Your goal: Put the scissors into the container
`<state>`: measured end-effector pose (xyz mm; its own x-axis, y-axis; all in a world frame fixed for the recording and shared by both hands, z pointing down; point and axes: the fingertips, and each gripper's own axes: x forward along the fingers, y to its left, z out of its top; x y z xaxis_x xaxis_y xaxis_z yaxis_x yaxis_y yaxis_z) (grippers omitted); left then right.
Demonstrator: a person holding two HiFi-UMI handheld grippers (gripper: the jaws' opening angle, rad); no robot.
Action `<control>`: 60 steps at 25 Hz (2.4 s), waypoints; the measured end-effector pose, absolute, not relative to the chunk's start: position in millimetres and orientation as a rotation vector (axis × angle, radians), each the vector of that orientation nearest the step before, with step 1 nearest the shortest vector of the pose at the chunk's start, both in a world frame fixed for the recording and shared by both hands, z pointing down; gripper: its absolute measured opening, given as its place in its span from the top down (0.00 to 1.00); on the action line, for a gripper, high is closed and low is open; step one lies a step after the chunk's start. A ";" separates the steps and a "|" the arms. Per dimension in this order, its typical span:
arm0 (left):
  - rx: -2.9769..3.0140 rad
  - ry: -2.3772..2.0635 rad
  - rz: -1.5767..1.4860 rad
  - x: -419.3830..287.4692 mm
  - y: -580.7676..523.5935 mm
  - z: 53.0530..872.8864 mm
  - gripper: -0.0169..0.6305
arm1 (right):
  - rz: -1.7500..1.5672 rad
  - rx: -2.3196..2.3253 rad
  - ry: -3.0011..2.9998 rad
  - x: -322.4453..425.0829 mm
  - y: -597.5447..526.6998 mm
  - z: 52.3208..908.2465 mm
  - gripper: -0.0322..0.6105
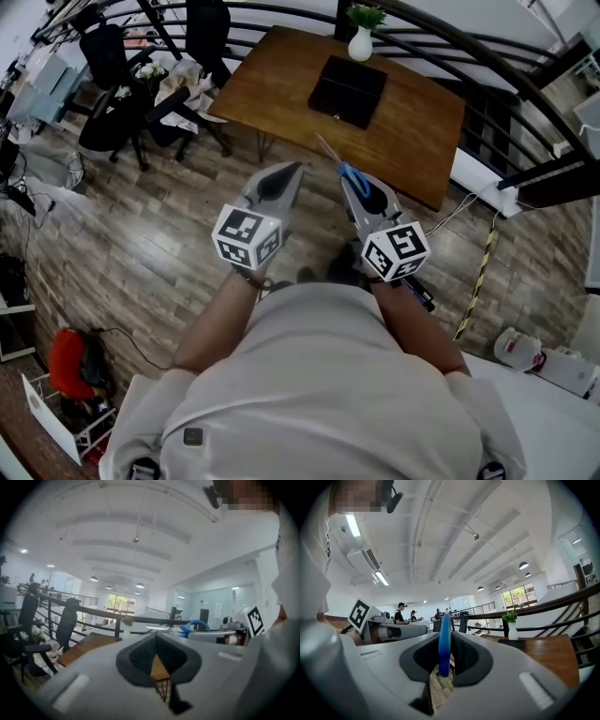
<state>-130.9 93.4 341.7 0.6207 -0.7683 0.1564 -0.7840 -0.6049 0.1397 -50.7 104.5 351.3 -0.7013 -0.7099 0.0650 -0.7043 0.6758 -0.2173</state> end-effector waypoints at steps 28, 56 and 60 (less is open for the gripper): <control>2.645 -1.302 0.167 1.3 -104.6 346.6 0.97 | -0.389 -1.112 2.887 67.6 -89.1 351.8 0.86; 2.702 -1.131 0.169 25.2 -212.6 345.2 0.97 | -0.452 -1.189 2.820 80.1 -194.3 353.4 0.86; 2.730 -1.085 0.170 3.7 -236.2 343.5 0.97 | -0.441 -1.225 2.805 57.3 -216.0 350.3 0.86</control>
